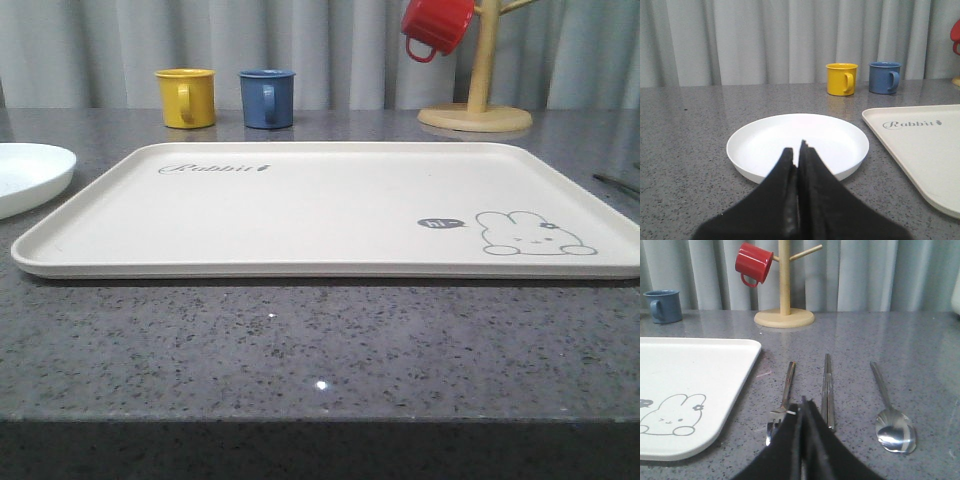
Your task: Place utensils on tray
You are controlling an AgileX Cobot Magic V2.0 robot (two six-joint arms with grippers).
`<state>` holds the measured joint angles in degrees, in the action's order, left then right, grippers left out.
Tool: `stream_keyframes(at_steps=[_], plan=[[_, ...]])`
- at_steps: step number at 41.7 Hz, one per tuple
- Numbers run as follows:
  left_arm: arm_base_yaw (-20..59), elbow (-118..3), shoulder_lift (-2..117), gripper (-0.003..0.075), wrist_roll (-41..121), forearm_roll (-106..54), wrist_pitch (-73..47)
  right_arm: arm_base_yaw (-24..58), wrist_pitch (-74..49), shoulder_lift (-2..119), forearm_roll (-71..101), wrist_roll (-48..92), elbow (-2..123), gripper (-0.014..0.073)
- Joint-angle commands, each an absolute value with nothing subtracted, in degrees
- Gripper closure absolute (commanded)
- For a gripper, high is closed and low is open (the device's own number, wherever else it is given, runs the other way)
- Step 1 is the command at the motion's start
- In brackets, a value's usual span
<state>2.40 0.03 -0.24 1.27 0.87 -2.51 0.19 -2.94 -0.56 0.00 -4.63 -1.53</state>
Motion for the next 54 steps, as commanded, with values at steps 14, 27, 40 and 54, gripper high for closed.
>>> stream_keyframes(at_steps=[14, 27, 40, 54], plan=[[2.3, 1.24, -1.34, 0.074, 0.81, 0.68, 2.24, -0.18, 1.91, -1.54, 0.0, -4.39, -1.62, 0.0661], [2.3, 1.14, -1.34, 0.074, 0.81, 0.68, 3.18, -0.18, 2.12, -1.54, 0.0, -4.39, -1.41, 0.0661], [2.3, -17.95, 2.36, 0.074, 0.81, 0.43, -3.21, -0.18, -13.11, 3.09, 0.0, -4.39, 19.55, 0.0661], [2.3, -38.85, 24.93, 0.074, 0.81, 0.43, -25.69, -0.18, -30.98, 25.54, 0.0, -4.39, 35.4, 0.0661]])
